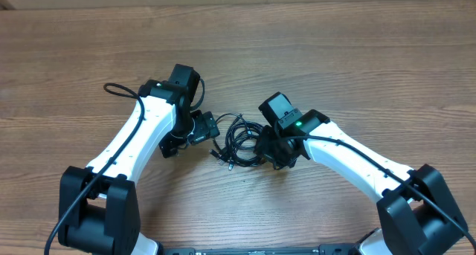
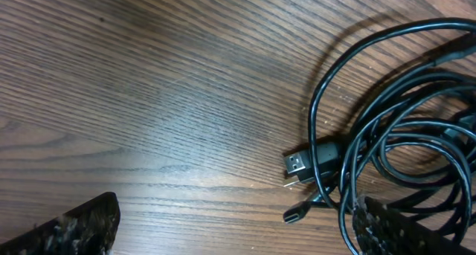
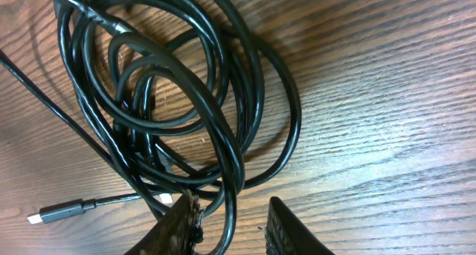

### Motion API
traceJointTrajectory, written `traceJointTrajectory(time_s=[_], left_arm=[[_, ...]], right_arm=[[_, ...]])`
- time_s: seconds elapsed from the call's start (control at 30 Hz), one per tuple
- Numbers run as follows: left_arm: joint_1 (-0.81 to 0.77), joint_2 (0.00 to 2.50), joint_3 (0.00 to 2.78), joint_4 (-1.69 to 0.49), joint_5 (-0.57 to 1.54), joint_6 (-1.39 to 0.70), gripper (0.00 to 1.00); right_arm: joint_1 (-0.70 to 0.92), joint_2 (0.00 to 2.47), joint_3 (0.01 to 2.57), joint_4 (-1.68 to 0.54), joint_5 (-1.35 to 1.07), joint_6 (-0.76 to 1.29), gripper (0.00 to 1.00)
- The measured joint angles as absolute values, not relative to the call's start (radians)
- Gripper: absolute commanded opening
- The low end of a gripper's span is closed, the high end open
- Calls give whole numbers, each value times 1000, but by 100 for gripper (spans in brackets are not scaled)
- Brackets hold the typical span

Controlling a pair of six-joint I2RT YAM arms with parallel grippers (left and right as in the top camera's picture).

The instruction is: Untangle cables

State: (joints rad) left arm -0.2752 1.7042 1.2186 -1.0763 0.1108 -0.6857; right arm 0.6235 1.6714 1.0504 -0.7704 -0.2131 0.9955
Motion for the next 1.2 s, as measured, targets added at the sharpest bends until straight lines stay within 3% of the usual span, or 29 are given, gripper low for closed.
traceJointTrajectory(time_s=[0.2, 0.5, 0.77, 1.0, 1.2], left_arm=[[-276, 1704, 1219, -1076, 96, -686, 100], [-276, 1704, 1219, -1092, 92, -686, 99], [-276, 1704, 1219, -1092, 92, -686, 100], [-276, 1704, 1218, -1092, 92, -686, 100], [-275, 1704, 1217, -1092, 92, -686, 100]], right_arm=[[665, 1685, 1051, -751, -202, 1013, 28], [677, 1733, 1051, -745, -194, 1042, 4], [676, 1733, 1088, -799, -247, 991, 4], [677, 1732, 1414, -1045, -312, 830, 4], [676, 1706, 1847, -1253, -372, 668, 4]])
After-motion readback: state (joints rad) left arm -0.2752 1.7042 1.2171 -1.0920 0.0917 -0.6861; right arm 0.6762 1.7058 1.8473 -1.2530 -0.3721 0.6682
